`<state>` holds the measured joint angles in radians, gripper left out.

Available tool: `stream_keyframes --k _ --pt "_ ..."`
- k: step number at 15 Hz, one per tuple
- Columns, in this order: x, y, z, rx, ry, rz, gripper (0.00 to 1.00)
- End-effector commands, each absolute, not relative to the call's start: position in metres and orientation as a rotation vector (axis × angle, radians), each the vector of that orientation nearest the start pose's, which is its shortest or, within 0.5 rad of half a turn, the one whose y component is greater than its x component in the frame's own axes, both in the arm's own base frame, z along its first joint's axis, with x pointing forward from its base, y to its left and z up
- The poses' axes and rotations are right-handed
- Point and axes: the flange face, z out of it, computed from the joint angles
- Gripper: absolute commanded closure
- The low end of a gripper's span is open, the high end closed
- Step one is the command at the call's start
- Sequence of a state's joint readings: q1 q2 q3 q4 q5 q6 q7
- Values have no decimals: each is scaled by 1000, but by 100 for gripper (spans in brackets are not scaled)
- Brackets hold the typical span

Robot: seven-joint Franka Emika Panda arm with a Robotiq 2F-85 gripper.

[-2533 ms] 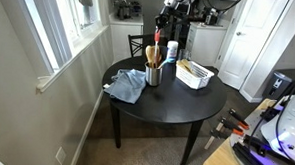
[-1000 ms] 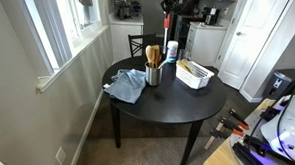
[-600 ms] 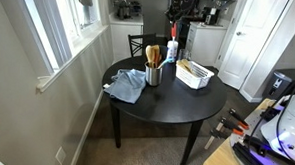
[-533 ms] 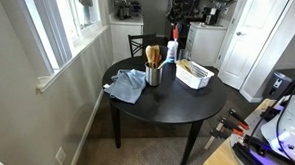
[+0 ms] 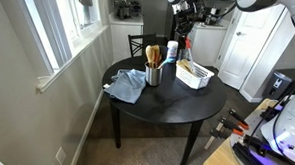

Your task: Put the red spatula in the white basket.

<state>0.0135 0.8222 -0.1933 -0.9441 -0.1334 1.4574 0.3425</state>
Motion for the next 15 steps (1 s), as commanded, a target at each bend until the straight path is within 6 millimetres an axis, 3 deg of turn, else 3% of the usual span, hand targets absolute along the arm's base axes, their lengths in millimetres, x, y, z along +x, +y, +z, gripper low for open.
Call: stream_keyframes --k 1,5,9,10,11,15 --pt "727 -118 353 -3361 896 606 95" --pt "732 -138 323 -3393 914 649 95" --pt "744 -137 309 -3415 899 554 95" --pt "746 -135 309 -3408 911 535 78" --pt "747 -133 310 -3411 910 531 68" --pt "751 -128 315 -3405 899 492 44"
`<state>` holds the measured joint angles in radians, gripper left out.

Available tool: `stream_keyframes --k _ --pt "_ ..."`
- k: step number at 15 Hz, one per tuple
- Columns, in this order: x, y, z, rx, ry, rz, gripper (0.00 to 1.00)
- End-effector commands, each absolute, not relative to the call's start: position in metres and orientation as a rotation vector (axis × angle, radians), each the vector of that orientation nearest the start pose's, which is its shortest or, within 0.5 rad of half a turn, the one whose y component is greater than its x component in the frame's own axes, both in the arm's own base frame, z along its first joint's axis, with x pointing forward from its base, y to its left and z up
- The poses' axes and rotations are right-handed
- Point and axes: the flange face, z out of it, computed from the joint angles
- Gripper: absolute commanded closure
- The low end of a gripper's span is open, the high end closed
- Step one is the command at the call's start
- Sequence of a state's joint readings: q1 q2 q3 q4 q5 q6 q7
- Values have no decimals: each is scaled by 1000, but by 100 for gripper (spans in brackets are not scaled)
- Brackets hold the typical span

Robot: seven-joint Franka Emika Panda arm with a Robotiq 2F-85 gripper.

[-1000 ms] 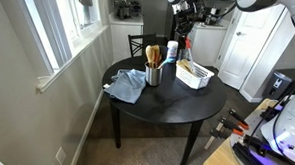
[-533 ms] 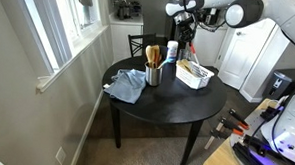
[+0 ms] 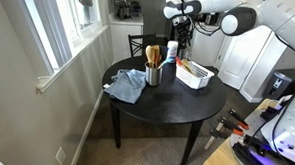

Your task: Put the red spatula in the white basket.

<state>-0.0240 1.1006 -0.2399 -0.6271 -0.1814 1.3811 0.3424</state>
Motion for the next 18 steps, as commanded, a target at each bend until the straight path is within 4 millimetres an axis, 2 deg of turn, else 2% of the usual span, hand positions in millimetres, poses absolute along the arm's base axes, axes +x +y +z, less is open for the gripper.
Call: stream_keyframes --k 1,6,7,10,18 --pt "751 -127 316 -3404 897 486 37" --pt "752 -125 322 -3405 880 473 5" --pt "752 -125 320 -3417 898 466 24" --pt "753 -124 320 -3417 896 464 6" --pt "753 -124 320 -3417 896 465 5"
